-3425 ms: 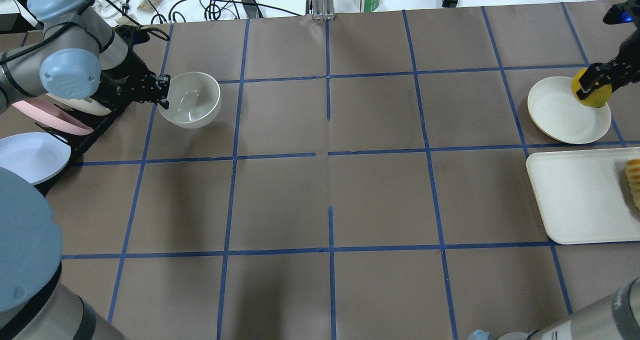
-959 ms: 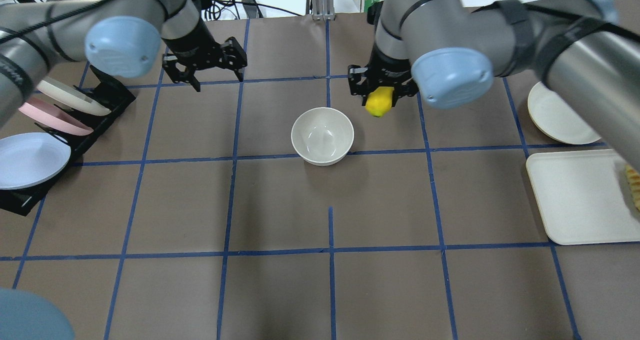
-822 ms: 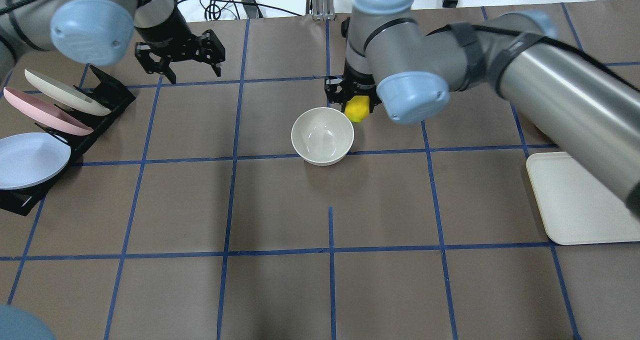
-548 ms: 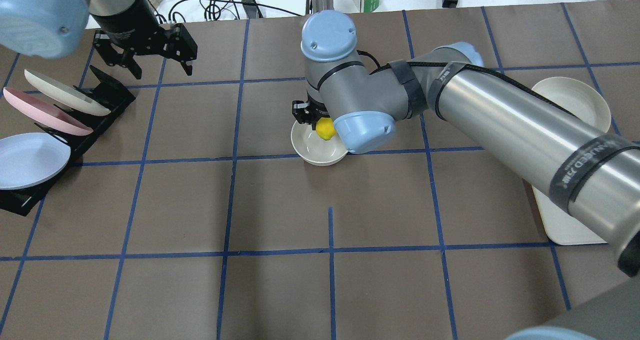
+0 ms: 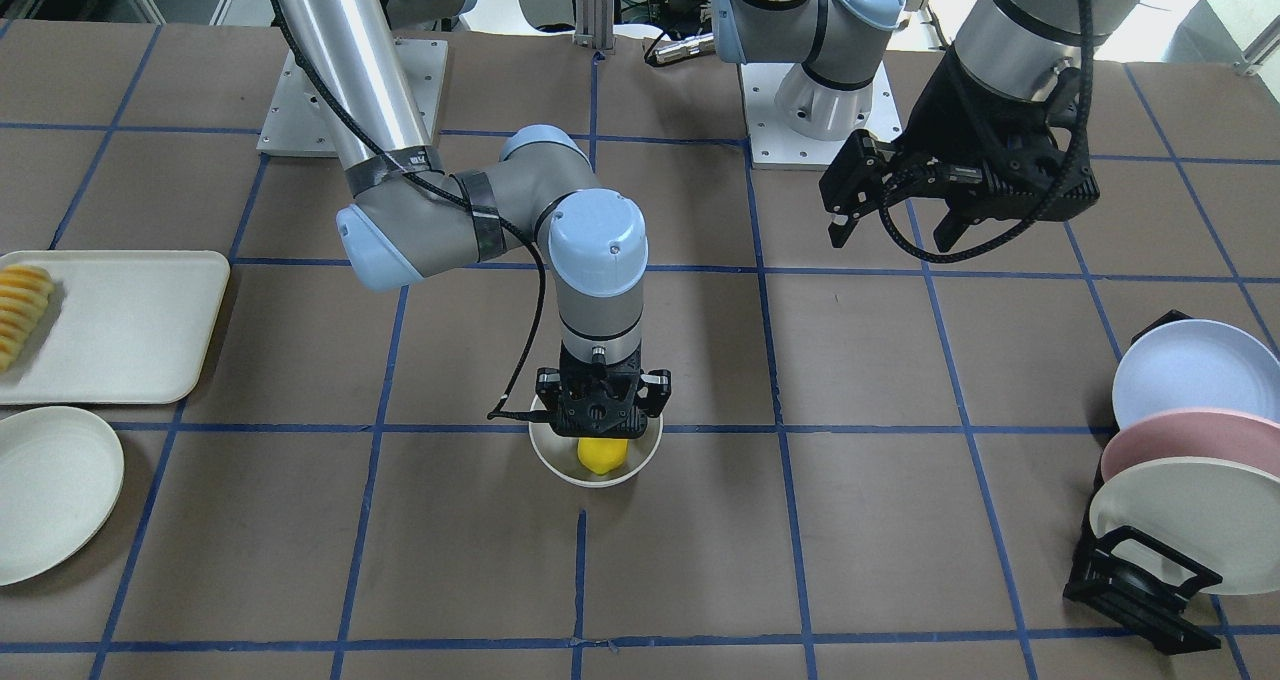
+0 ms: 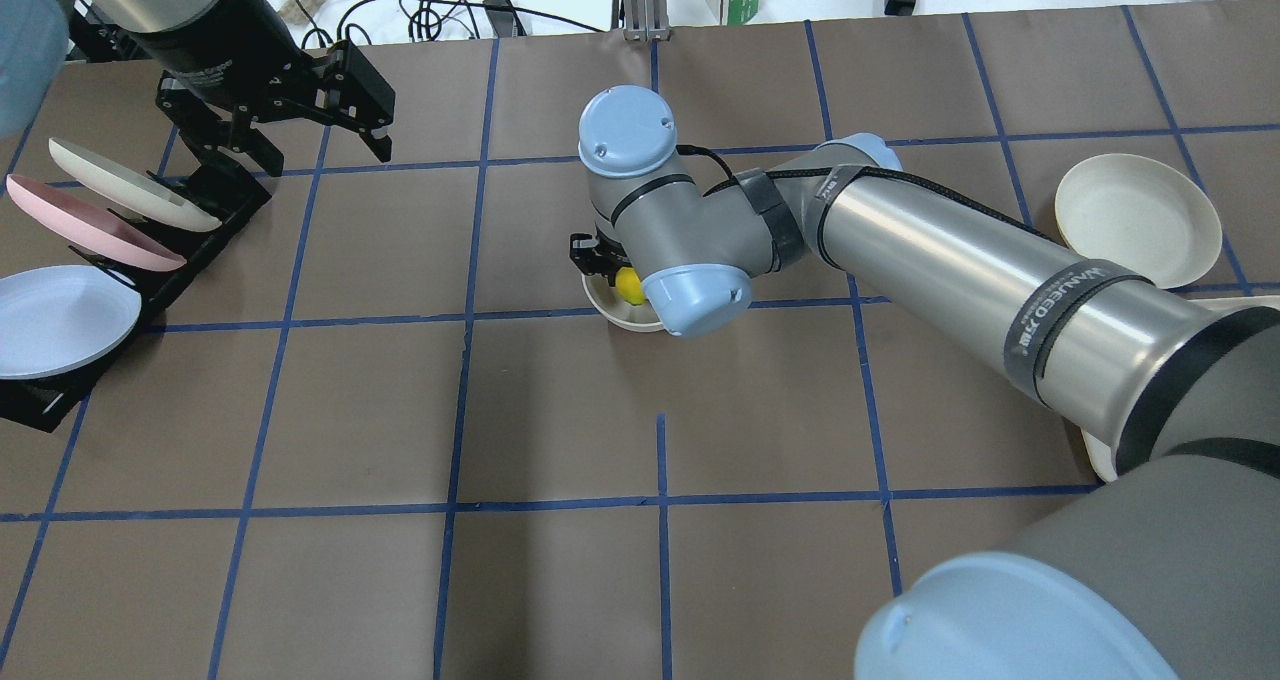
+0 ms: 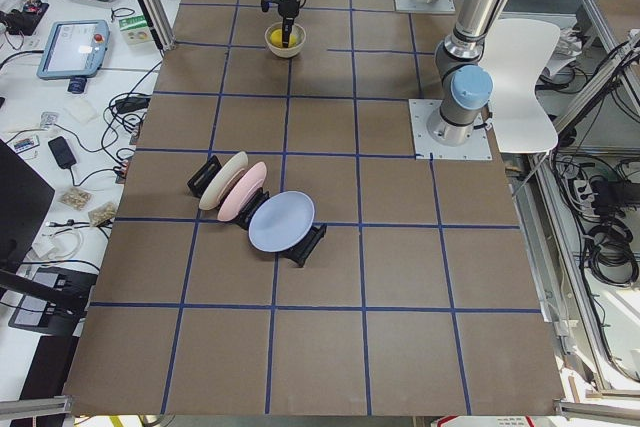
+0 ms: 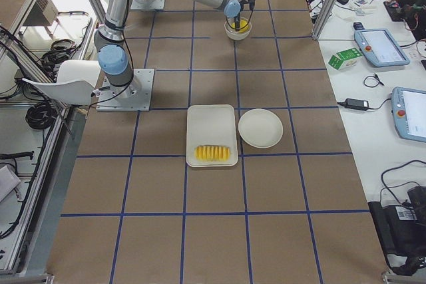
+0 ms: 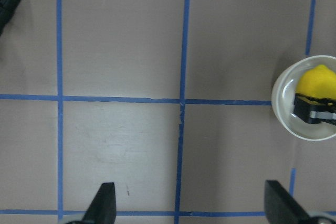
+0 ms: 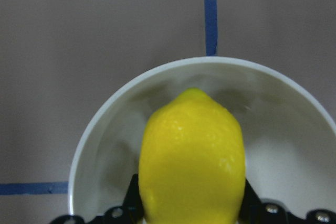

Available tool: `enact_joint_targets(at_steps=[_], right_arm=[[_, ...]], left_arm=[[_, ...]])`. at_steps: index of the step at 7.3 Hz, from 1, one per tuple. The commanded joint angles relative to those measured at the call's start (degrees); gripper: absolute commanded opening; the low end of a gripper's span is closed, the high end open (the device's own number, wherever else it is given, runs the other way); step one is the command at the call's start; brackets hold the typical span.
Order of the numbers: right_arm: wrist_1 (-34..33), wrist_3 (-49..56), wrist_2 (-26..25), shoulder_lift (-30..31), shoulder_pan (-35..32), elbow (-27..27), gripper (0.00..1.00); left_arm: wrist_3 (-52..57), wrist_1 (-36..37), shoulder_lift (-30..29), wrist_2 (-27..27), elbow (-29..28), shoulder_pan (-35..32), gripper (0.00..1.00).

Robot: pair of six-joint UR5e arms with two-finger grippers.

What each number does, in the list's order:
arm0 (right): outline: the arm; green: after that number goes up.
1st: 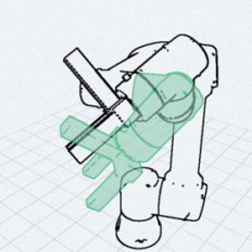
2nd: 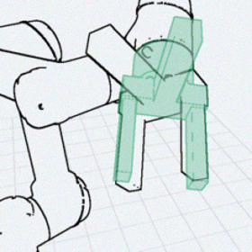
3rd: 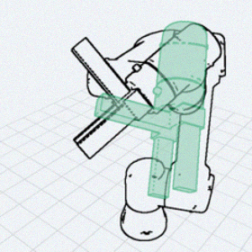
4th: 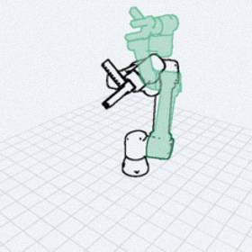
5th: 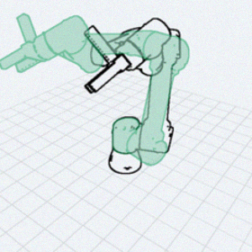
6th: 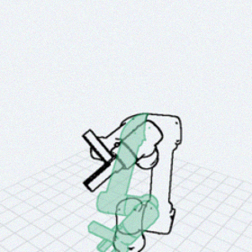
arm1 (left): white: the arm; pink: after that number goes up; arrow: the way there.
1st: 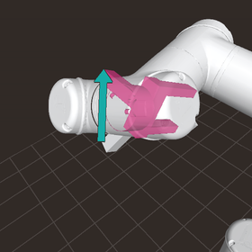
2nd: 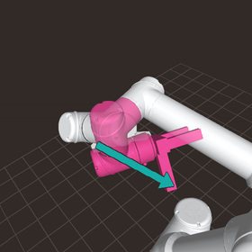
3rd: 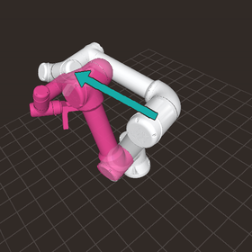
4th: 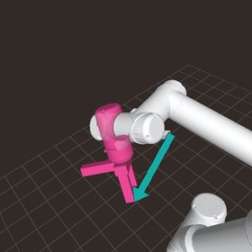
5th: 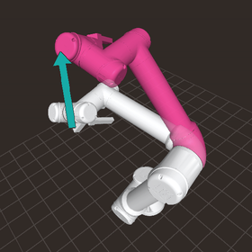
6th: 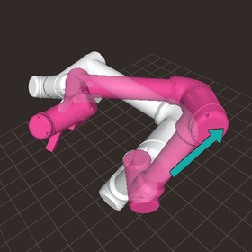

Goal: Place bowl and put lemon in it

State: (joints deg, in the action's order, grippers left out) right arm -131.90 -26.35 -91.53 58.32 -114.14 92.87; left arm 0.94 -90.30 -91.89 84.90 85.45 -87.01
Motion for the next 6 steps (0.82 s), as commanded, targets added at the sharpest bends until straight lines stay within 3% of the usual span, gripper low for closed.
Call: enact_joint_targets(at_steps=[1,3,5,6], right_arm=[[-1.2,-0.5,-1.9,0.0,0.1,1.2,0.97],[-1.0,-0.1,-1.6,0.7,0.1,0.6,1.00],[0.3,3.3,-1.9,9.8,1.7,0.6,1.00],[7.1,3.5,-1.7,16.2,4.5,0.3,1.00]], left_arm=[[0.5,-0.6,0.3,1.7,0.6,-0.1,1.00],[0.3,-0.8,1.9,1.7,2.3,-0.1,1.00],[0.3,-0.8,2.6,1.8,3.3,-0.1,1.00],[0.3,-0.8,2.7,1.8,3.4,-0.1,1.00]])
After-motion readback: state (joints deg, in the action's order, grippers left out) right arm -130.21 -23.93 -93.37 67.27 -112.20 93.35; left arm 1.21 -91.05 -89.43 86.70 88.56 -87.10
